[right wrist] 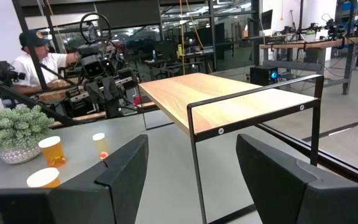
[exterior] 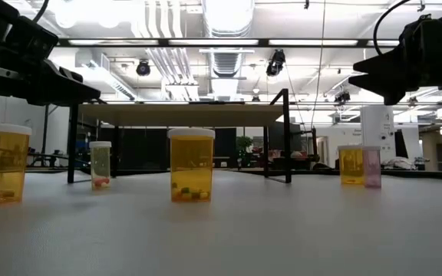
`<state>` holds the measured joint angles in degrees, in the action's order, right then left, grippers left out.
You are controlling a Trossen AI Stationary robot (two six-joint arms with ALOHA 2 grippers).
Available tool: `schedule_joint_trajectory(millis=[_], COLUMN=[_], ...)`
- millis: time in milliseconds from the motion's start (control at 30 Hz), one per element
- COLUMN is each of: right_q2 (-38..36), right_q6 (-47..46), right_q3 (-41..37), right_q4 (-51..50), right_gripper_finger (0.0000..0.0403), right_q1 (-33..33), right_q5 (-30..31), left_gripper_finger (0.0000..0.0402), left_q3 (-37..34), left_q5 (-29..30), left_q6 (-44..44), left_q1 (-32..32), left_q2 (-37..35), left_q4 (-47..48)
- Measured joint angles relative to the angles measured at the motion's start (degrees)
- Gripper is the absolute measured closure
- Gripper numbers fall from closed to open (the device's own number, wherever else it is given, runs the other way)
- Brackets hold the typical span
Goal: Pick and place medicine bottles onto shelf by color
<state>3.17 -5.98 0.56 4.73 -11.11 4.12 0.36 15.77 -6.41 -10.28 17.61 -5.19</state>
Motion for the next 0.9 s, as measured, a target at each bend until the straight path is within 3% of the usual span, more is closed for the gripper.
schedule_joint_trajectory(millis=[400,467,533,600,700,900], right_q2=[0.0,0.0,0.0,0.0,0.0,0.0], right_q6=[-0.1,-6.5,-18.6,-19.3,-16.7,-7.4], right_q3=[0.0,0.0,0.1,0.4,1.3,3.5], right_q4=[0.0,0.1,0.7,1.2,1.7,2.0], right_gripper_finger=[0.0168,0.0168,0.0167,0.0167,0.0167,0.0167], right_q1=[0.0,0.1,0.1,0.0,0.0,0.0], right_q5=[0.0,-0.3,-1.8,-1.2,-1.0,-1.0], left_gripper_finger=[0.0402,0.0402,0.0402,0.0402,0.0402,0.0402], left_q3=[0.0,0.0,0.0,0.0,0.0,0.0], left_q5=[0.4,1.0,1.1,1.6,4.2,-0.9], left_q6=[0.2,3.9,14.6,23.4,22.4,14.8], left_q1=[0.0,0.0,0.0,0.1,0.2,0.1], left_q2=[0.0,0.1,0.4,0.5,0.5,0.8], left_q4=[-1.3,-7.9,-18.2,-28.4,-39.4,-50.5])
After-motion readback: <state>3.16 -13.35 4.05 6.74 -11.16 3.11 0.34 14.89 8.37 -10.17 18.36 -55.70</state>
